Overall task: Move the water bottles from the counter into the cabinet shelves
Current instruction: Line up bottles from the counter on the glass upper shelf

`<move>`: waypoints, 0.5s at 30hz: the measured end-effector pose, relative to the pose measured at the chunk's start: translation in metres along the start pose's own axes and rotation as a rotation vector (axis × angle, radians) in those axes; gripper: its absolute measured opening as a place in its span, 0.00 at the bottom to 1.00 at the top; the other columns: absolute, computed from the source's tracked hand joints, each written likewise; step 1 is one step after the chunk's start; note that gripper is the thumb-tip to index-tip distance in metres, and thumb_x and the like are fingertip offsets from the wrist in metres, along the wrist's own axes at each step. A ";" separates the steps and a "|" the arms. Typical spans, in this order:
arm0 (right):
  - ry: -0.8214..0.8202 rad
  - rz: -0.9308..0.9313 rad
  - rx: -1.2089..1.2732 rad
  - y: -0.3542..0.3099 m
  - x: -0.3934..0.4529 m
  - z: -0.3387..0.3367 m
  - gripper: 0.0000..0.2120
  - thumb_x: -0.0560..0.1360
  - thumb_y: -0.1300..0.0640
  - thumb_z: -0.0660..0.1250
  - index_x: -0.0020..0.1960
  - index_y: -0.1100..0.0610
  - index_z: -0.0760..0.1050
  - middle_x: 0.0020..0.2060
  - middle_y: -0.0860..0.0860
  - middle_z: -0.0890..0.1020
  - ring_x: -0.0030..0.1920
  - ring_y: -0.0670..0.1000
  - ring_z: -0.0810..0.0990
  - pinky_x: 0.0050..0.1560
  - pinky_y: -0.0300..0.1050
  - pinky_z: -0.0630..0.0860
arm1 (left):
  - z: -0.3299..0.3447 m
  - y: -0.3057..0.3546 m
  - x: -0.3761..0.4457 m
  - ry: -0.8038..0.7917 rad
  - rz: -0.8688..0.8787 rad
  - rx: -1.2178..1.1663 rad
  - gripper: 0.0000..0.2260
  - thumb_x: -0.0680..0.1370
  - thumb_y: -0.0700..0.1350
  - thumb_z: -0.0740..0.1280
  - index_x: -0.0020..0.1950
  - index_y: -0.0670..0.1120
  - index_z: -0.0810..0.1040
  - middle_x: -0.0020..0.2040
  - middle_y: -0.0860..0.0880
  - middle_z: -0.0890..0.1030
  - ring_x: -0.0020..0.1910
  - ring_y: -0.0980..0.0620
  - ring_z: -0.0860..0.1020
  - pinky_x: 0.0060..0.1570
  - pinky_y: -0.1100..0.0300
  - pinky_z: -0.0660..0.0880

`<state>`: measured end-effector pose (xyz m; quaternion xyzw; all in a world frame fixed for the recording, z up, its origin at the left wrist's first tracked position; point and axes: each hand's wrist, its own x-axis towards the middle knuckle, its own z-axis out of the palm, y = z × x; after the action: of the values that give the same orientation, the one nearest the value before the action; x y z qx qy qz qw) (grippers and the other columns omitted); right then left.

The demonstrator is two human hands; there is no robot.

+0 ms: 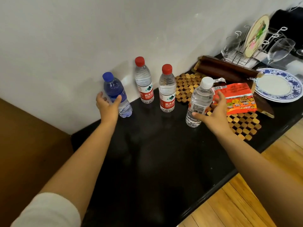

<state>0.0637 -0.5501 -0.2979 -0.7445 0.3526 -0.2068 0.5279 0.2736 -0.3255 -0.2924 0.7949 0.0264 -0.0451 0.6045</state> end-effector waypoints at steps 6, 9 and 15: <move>-0.152 0.037 0.130 -0.001 0.024 0.003 0.50 0.64 0.69 0.75 0.74 0.53 0.47 0.70 0.53 0.64 0.71 0.54 0.63 0.72 0.56 0.60 | 0.014 0.019 0.032 0.006 0.117 0.059 0.30 0.73 0.40 0.70 0.71 0.41 0.60 0.69 0.41 0.66 0.67 0.45 0.69 0.67 0.53 0.68; -0.159 0.050 0.049 0.001 0.032 0.001 0.41 0.65 0.66 0.75 0.71 0.55 0.57 0.65 0.53 0.71 0.68 0.55 0.68 0.69 0.55 0.65 | 0.016 0.021 0.036 -0.021 0.120 0.164 0.27 0.74 0.42 0.69 0.70 0.42 0.62 0.68 0.42 0.67 0.66 0.44 0.69 0.66 0.50 0.68; -0.256 0.022 -0.083 0.003 0.038 -0.008 0.33 0.65 0.58 0.76 0.66 0.55 0.65 0.60 0.51 0.75 0.63 0.54 0.73 0.57 0.45 0.69 | 0.013 0.025 0.034 -0.120 0.227 0.376 0.22 0.73 0.44 0.71 0.64 0.40 0.69 0.62 0.40 0.73 0.62 0.43 0.72 0.64 0.46 0.70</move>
<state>0.0831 -0.5843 -0.3003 -0.7820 0.2988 -0.0896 0.5396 0.3099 -0.3449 -0.2750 0.8872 -0.1082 -0.0279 0.4476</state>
